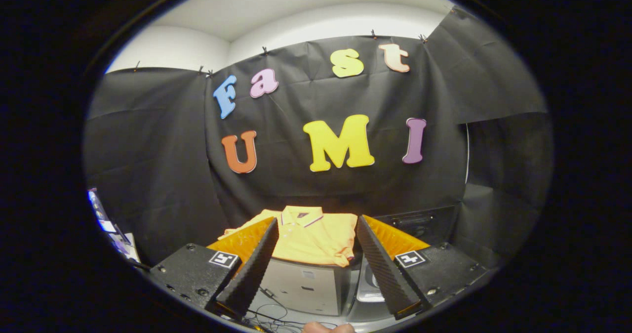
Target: Put the clothes into the washing machine and then close the washing machine lid.
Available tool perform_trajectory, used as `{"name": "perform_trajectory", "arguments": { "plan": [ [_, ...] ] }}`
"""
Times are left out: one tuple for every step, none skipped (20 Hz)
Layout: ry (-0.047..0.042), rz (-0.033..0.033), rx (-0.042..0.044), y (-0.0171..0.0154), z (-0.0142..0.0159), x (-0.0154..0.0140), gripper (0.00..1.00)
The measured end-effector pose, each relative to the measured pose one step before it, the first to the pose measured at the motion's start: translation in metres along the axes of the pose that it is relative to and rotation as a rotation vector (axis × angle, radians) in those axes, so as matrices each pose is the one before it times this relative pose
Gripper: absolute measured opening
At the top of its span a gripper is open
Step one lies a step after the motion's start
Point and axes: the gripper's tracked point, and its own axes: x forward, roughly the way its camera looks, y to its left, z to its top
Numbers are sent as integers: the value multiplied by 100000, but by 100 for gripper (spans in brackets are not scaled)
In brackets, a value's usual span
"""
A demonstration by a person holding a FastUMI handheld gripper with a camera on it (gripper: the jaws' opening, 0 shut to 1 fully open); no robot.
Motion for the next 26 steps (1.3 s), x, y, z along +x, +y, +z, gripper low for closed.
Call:
{"name": "perform_trajectory", "arguments": {
  "plan": [
    [-260, 830, -1070, 872, 126, 379, 100],
    [5, 695, -871, 778, 147, 515, 100],
    [304, 897, -529, 957, -20, 487, 100],
    [536, 915, -19, 894, -42, 606, 100],
    [980, 1242, 697, 1029, -158, 452, 100],
    [2892, 1290, 1492, 911, -657, 695, 100],
    [2809, 459, 1779, 627, -781, 544, 100],
    [1971, 85, 1395, 590, -366, 676, 100],
    [2264, -1044, 163, 451, -371, 575, 100],
    [1350, -886, -524, 413, -84, 574, 100],
    [871, -951, -847, 569, -78, 641, 100],
    [601, -568, -1339, 594, 168, 702, 100],
    [1717, -910, -1105, 481, -158, 653, 100],
    [2635, 252, 635, 425, -182, 732, 100],
    [3628, 677, 2003, 601, -420, 413, 100],
    [4275, 1167, 3115, 458, -504, 581, 100],
    [5302, -112, 2814, 83, -787, 698, 100],
    [4890, -476, 1979, -174, -499, 787, 100],
    [4359, -704, 1591, -75, -296, 956, 100],
    [3729, -556, 524, -143, -243, 927, 100],
    [3763, -902, -259, -107, -139, 965, 100],
    [3542, -951, -1141, -27, -45, 971, 100],
    [3323, -1010, -1315, -27, 21, 862, 100],
    [2009, 34, -928, 14, 281, 695, 100],
    [2270, -643, -712, -107, 434, 1005, 100],
    [2136, -1424, -604, -269, 458, 1153, 100]
  ]
}}
